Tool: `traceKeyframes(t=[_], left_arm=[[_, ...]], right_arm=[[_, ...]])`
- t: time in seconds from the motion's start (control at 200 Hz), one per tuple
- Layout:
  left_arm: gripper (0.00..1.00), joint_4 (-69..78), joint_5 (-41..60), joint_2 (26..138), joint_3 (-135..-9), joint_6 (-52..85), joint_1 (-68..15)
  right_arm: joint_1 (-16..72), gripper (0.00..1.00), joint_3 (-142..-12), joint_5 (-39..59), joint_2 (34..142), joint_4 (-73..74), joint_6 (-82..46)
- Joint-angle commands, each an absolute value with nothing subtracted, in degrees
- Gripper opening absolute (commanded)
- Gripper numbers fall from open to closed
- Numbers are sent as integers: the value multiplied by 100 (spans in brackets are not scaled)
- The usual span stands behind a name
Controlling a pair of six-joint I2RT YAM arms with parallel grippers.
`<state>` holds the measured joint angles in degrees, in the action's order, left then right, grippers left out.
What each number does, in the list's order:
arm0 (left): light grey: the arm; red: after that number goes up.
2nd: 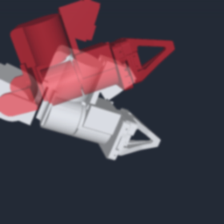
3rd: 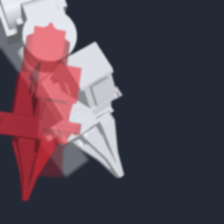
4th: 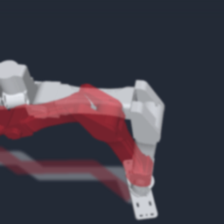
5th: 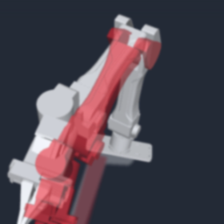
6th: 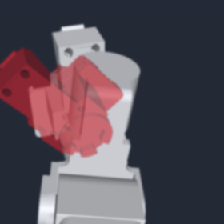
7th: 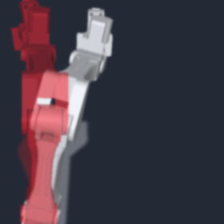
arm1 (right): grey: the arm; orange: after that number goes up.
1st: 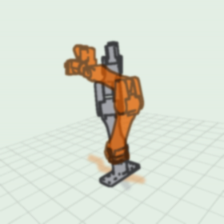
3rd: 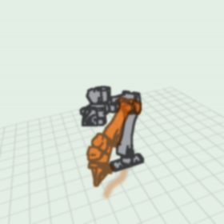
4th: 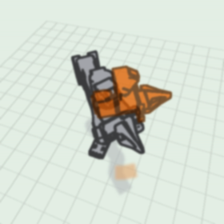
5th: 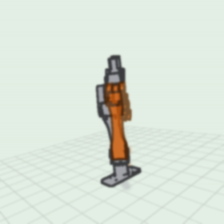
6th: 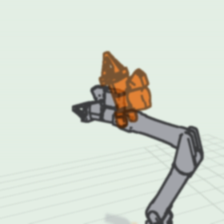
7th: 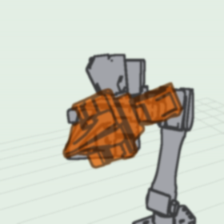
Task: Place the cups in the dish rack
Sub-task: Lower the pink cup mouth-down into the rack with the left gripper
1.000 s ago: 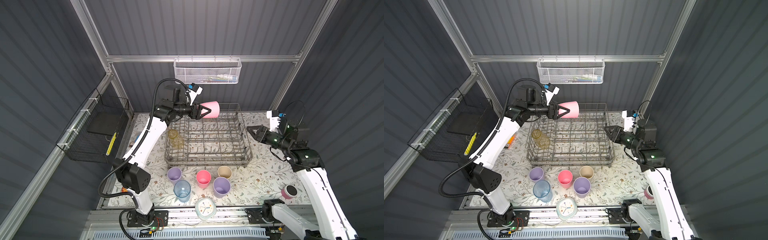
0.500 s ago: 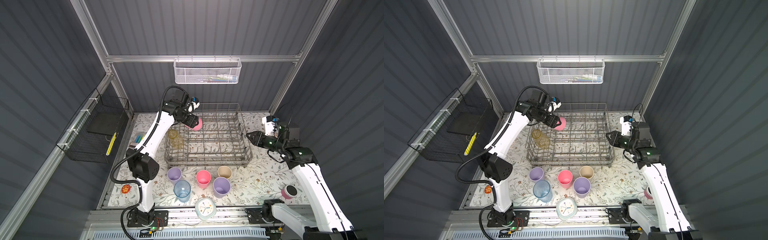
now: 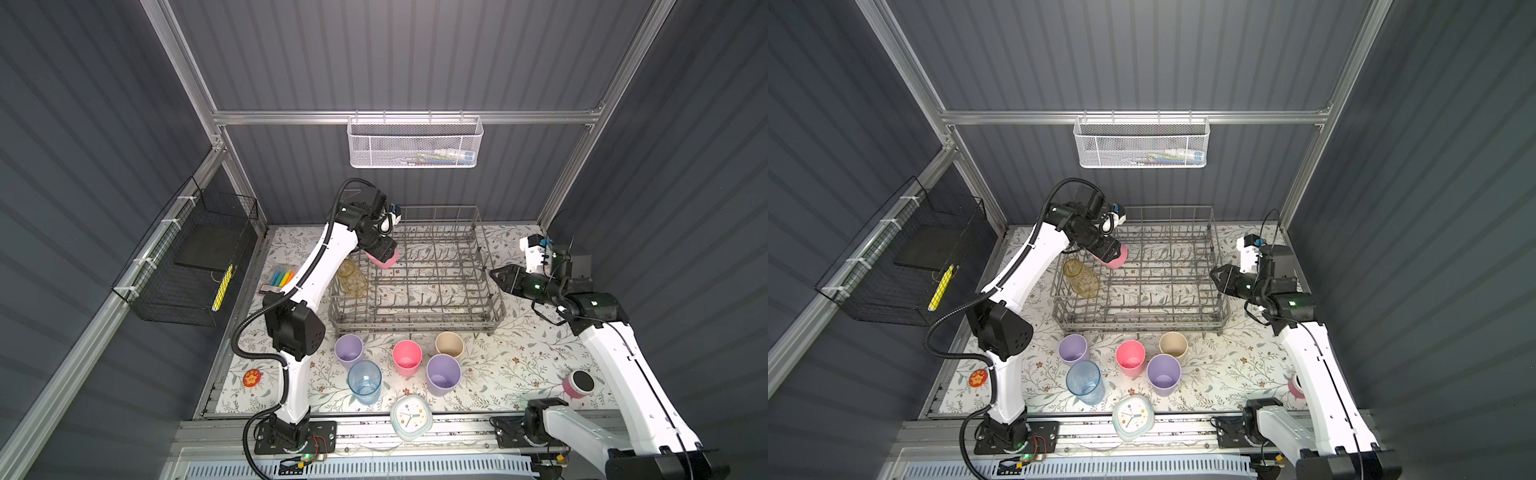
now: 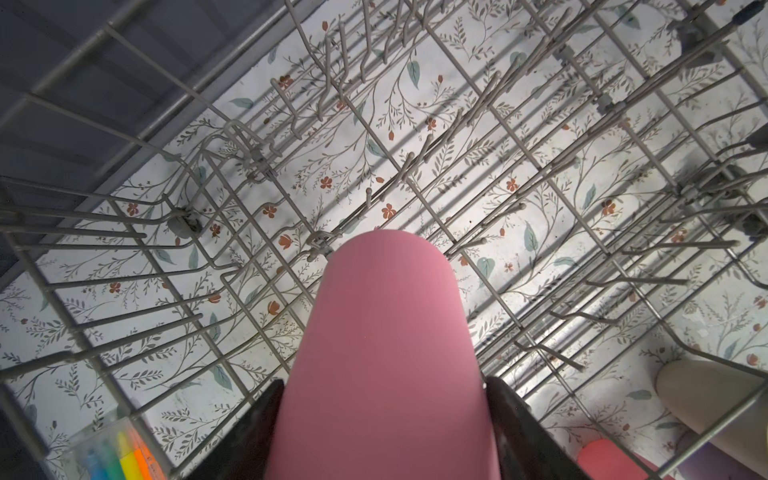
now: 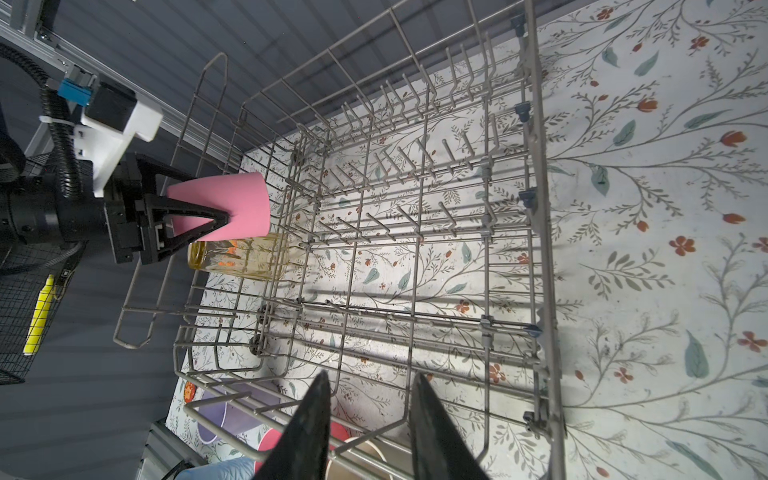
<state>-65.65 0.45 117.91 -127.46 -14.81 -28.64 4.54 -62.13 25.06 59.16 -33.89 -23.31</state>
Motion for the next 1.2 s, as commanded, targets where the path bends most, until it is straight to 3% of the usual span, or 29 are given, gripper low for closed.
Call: traceKeyframes(t=[0.0, 1.196], left_arm=[[56, -6790, -79, 11893, -12968, -1625, -2914], [58, -6951, -491, 12794, -13037, -1666, -3103]], right_arm=[[422, 34, -6161, 2506, 5934, -3298, -2276], [418, 35, -5915, 2679, 6134, -3120, -2324]])
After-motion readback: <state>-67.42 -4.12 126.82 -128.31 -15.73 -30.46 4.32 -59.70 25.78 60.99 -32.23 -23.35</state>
